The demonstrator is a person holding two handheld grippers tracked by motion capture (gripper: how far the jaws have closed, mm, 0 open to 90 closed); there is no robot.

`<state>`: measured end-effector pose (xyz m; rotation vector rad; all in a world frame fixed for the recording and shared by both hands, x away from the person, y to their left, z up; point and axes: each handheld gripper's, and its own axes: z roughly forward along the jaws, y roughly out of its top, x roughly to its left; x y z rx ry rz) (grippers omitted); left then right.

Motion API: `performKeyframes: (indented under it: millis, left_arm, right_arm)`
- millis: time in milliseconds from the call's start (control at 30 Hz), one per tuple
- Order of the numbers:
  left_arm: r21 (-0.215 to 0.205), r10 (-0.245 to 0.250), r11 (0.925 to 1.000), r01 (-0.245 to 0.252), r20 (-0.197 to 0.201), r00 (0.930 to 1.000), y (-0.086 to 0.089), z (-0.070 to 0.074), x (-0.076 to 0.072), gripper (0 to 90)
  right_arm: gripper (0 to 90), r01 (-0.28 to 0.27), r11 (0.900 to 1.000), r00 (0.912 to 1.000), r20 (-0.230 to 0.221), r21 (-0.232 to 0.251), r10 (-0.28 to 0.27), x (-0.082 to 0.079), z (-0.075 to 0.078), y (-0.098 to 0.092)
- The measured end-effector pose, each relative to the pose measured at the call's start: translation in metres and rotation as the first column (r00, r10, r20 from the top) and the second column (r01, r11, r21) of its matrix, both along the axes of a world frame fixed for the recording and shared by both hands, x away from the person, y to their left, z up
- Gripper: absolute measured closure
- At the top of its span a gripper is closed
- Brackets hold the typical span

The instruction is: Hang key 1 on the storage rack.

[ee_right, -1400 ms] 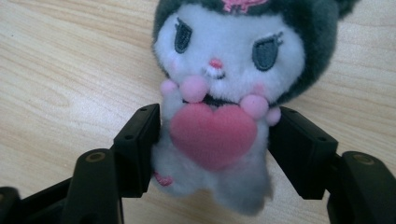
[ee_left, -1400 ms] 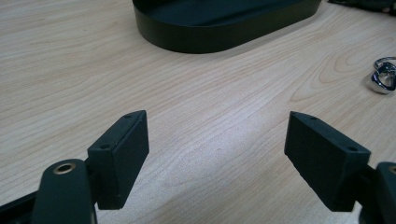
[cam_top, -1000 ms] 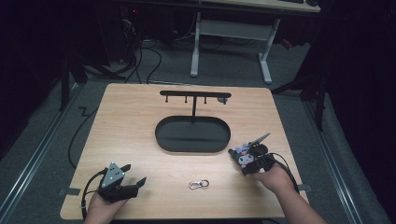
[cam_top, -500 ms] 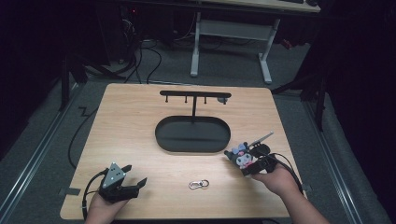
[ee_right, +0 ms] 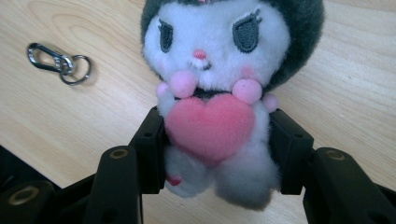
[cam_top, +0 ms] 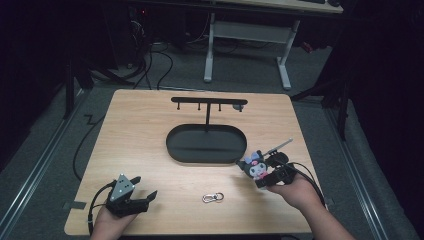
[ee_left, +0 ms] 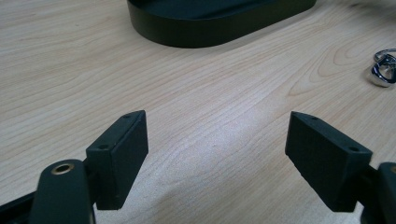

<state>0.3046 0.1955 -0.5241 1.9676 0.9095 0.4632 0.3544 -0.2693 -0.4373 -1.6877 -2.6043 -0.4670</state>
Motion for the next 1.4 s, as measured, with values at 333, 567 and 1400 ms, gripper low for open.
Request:
performKeyframes:
  millis: [333, 567, 1400]
  left_arm:
    - [-0.001, -0.010, 1.0000, 0.010, -0.003, 0.9999, -0.001, -0.001, 0.000, 22.0]
    - [0.002, -0.009, 1.0000, 0.009, -0.002, 1.0000, -0.002, -0.001, 0.000, 21.9]
    - [0.005, -0.019, 0.9998, 0.019, -0.001, 0.9998, -0.003, -0.001, -0.001, 20.5]
  right_arm:
    - [48.6, -0.007, 1.000, 0.9997, 0.024, 0.013, 0.006, 0.004, 0.020, 0.004]
    - [48.6, -0.008, 1.000, 0.9996, 0.027, 0.002, 0.008, 0.007, 0.031, 0.005]
    - [50.0, -0.011, 0.999, 0.9995, 0.031, 0.030, 0.010, 0.030, 0.076, 0.017]
